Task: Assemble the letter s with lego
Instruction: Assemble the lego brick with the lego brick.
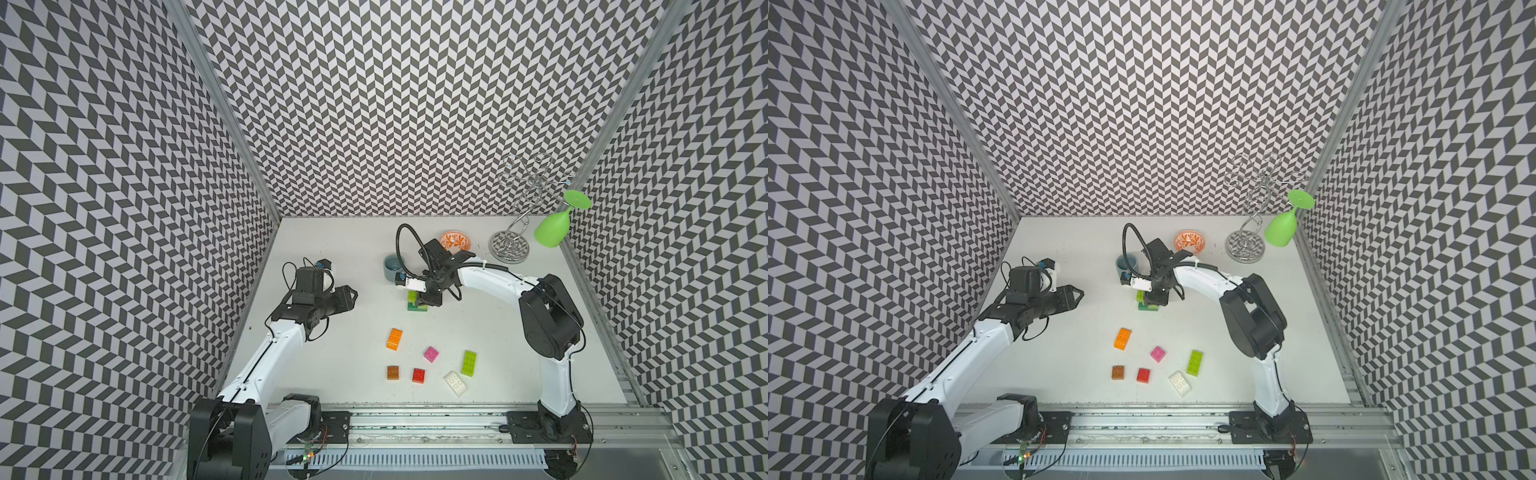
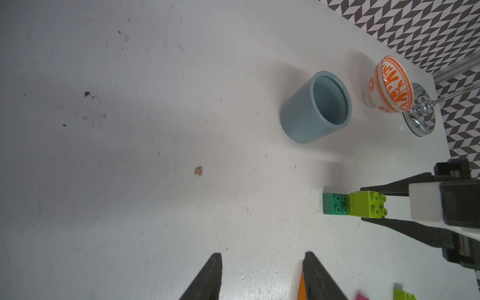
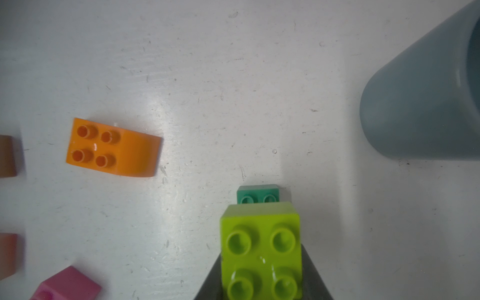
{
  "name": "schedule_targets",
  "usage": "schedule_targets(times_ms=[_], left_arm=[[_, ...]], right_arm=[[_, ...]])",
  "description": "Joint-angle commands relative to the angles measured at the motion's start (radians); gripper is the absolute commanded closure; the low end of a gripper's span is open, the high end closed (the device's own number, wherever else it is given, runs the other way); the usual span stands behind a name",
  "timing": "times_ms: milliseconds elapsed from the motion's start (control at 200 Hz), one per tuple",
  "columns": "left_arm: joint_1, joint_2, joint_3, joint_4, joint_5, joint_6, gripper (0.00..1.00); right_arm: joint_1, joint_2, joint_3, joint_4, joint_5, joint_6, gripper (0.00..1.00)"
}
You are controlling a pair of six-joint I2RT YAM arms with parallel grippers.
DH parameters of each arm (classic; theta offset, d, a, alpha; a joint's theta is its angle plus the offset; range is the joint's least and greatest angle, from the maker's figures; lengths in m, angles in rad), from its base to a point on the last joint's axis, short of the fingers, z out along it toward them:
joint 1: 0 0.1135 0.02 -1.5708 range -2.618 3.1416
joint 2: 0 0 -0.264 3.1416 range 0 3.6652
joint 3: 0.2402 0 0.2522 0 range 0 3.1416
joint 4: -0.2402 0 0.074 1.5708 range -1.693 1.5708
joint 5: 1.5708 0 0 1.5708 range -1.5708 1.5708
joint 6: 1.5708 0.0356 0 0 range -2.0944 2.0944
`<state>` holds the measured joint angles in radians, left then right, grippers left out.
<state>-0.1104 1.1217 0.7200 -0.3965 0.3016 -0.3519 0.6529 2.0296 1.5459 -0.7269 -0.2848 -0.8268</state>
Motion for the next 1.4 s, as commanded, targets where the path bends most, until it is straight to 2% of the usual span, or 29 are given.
schedule_targets(times_ms=[0, 170, 656, 916, 1052, 1197, 1227, 1317, 1392], left_arm=[[0.006, -0.010, -0.008, 0.018, 0.008, 0.014, 0.48], [0.008, -0.010, -0.008, 0.018, 0.005, 0.014, 0.48], [0.010, -0.008, -0.008, 0.018, 0.005, 0.015, 0.48], [0.015, -0.012, -0.009, 0.019, 0.001, 0.013, 0.47], [0.014, -0.019, -0.011, 0.022, -0.003, 0.012, 0.47], [0.014, -0.029, -0.011, 0.022, -0.020, 0.011, 0.48], [0.015, -0.030, -0.011, 0.022, -0.024, 0.011, 0.48], [0.015, -0.038, -0.011, 0.021, -0.038, 0.008, 0.48], [0.013, -0.041, -0.011, 0.019, -0.049, 0.008, 0.48]], right_arm=[[0.011, 0.036, -0.023, -0.076, 0.030, 0.005, 0.79], [0.010, 0.023, -0.006, -0.069, 0.036, 0.008, 0.68], [0.007, -0.017, 0.010, -0.056, 0.030, 0.021, 0.53], [0.001, -0.148, 0.015, -0.024, 0.085, 0.085, 0.44], [-0.007, -0.276, -0.015, 0.059, 0.182, 0.194, 0.41], [-0.016, -0.411, -0.070, 0.177, 0.359, 0.418, 0.40], [-0.019, -0.438, -0.088, 0.204, 0.399, 0.478, 0.34], [-0.046, -0.517, -0.149, 0.274, 0.517, 0.699, 0.05], [-0.092, -0.570, -0.205, 0.310, 0.487, 0.824, 0.02]])
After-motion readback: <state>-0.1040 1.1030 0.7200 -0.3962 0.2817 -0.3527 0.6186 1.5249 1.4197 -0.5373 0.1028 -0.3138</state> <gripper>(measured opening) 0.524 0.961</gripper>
